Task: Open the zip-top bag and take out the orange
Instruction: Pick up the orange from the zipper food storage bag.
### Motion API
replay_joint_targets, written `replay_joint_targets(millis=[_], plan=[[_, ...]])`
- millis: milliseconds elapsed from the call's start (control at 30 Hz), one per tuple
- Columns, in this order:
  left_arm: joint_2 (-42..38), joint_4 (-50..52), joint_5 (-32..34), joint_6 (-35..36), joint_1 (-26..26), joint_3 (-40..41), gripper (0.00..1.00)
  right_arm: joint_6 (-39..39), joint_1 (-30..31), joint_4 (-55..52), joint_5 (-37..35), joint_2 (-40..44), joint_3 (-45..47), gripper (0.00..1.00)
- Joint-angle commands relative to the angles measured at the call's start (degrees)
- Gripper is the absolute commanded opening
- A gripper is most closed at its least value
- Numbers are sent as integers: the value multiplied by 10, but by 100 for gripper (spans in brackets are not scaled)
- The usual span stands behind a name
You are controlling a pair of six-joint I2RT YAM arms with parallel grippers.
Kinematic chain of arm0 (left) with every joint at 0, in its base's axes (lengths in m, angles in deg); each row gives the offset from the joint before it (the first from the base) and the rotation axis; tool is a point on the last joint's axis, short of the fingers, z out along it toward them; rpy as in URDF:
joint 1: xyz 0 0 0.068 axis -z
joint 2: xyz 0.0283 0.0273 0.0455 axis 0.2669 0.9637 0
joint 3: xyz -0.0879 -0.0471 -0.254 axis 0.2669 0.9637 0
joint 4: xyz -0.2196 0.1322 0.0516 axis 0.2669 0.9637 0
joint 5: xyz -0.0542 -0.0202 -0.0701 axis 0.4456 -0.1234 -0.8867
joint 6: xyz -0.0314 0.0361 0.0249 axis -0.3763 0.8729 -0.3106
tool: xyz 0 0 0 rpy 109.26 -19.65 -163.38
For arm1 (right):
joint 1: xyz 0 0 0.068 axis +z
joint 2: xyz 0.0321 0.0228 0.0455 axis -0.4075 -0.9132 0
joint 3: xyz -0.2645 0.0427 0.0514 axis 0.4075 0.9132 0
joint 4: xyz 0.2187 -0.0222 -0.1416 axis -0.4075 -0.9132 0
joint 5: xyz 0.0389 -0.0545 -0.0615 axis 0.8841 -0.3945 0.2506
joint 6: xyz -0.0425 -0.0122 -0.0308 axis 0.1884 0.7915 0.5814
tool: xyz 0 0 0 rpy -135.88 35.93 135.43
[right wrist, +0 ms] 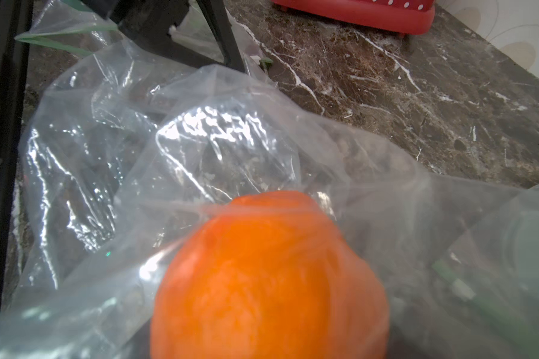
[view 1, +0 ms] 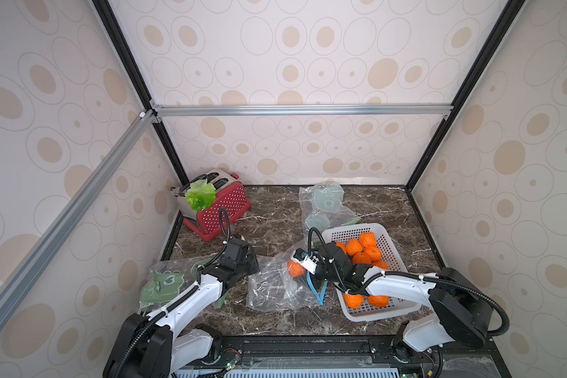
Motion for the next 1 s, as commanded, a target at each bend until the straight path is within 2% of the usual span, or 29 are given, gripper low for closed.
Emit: replay_joint_targets(millis=[0, 367, 667, 967], plan=[[-14, 24, 39, 15, -5, -26, 0, 17, -1, -38, -12, 28, -5, 75], [-26, 39, 77, 27, -7, -44, 0, -12, -5, -127, -131, 97, -18, 72], [-3, 62, 97, 65, -19, -102, 0, -54, -19, -168, -182, 153, -25, 71], [35, 34, 109, 63, -26, -121, 0, -73, -24, -220, -193, 203, -36, 71]])
